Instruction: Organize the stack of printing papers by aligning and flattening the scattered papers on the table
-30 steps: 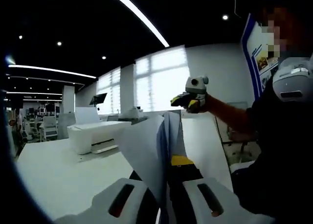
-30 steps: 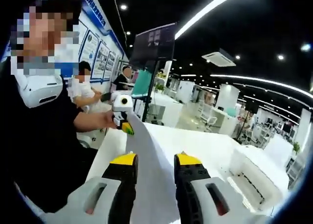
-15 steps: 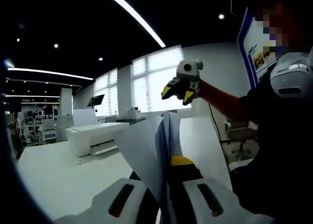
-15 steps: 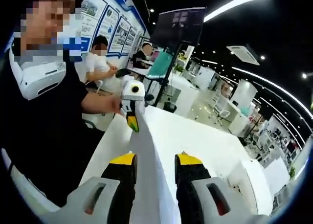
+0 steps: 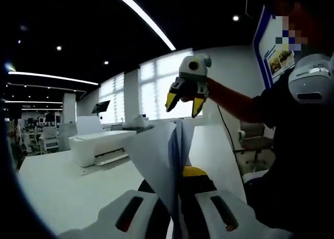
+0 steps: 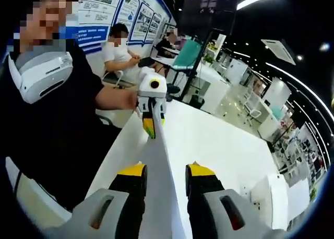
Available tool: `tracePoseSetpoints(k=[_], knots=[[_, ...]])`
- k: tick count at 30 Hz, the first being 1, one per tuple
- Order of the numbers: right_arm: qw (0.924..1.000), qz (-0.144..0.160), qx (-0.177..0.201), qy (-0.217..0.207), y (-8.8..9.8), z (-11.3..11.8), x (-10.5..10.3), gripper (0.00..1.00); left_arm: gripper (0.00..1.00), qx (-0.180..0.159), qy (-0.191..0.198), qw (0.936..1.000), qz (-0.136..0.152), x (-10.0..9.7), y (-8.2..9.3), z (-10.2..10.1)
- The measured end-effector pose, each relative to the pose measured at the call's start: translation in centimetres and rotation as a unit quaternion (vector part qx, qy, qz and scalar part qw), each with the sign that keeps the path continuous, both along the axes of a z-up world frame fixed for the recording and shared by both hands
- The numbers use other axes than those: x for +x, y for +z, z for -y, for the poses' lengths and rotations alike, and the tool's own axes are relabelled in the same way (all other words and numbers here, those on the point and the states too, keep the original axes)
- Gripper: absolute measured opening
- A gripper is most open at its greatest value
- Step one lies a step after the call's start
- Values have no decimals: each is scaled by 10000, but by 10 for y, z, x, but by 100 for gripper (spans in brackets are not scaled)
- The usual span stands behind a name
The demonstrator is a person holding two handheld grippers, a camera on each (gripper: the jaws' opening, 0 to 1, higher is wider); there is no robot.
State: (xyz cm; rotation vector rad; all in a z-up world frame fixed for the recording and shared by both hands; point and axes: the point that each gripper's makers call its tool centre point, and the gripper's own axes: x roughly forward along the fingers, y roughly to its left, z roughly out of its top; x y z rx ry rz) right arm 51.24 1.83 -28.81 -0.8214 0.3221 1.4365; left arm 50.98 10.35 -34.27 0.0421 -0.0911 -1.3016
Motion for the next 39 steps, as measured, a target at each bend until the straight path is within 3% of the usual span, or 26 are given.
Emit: tracePoseSetpoints(k=[10, 24, 39], knots=[[9985, -74, -529, 154, -17, -8, 5, 25, 6, 40, -29, 10000, -8, -1, -1, 3], [9906, -128, -1288, 454, -50, -23, 8, 25, 6, 63, -70, 10000, -5, -5, -2, 4], [9816, -163, -1795, 623, -70, -32, 3, 18, 6, 95, -111, 9999, -19, -8, -3, 5]])
